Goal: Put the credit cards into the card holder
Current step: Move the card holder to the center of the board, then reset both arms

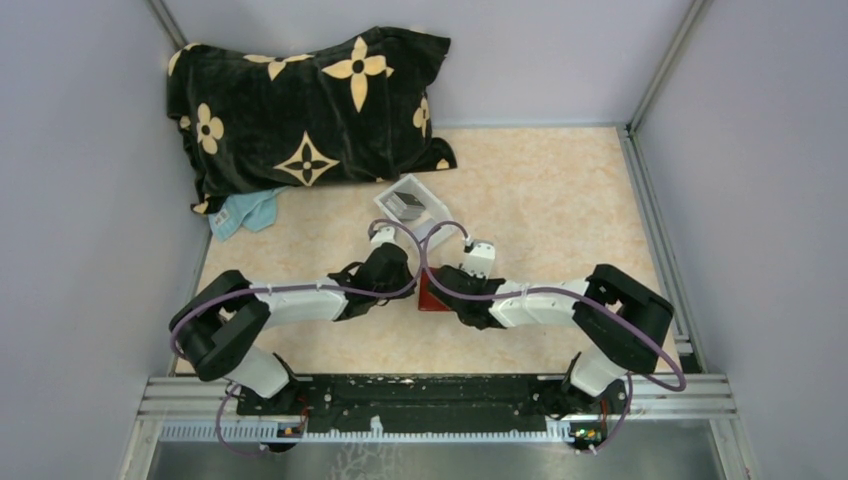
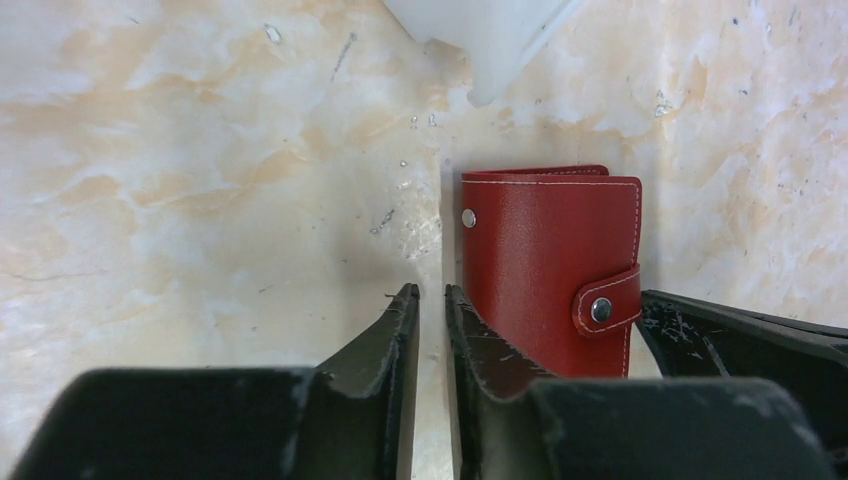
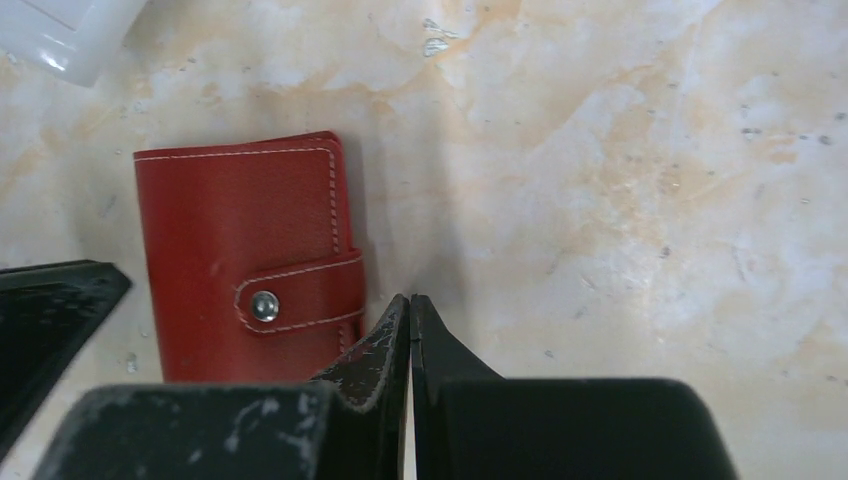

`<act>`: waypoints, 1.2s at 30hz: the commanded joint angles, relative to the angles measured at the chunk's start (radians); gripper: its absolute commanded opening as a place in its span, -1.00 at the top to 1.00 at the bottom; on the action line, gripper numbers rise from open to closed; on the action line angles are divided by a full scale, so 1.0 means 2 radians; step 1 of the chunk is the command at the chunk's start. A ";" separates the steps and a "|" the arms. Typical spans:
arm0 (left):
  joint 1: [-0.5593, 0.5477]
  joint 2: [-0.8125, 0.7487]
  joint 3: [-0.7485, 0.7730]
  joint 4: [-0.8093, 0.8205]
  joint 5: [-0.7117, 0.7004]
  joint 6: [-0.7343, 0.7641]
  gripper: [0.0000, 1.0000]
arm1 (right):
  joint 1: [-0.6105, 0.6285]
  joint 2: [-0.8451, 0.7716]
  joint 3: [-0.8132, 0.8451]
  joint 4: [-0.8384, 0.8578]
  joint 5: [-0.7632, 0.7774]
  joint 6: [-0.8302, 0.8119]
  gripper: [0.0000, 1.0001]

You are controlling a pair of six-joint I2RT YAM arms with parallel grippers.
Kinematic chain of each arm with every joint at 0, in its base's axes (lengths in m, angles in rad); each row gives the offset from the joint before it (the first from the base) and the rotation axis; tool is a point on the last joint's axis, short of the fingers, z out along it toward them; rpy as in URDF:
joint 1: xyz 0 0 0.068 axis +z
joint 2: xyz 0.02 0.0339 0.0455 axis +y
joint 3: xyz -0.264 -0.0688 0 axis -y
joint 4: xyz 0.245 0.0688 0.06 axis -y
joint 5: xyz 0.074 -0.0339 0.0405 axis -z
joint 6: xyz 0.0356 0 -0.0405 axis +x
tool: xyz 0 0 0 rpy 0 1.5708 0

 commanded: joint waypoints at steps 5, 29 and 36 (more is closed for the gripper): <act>-0.001 -0.071 0.036 -0.100 -0.074 0.032 0.30 | -0.015 -0.075 0.001 -0.057 0.039 -0.090 0.40; 0.013 -0.294 -0.040 -0.111 -0.275 0.156 -0.97 | -0.069 -0.311 -0.062 -0.061 0.100 -0.257 -0.98; 0.018 -0.331 -0.082 -0.084 -0.281 0.176 -0.99 | -0.069 -0.320 -0.077 -0.073 0.122 -0.205 -0.98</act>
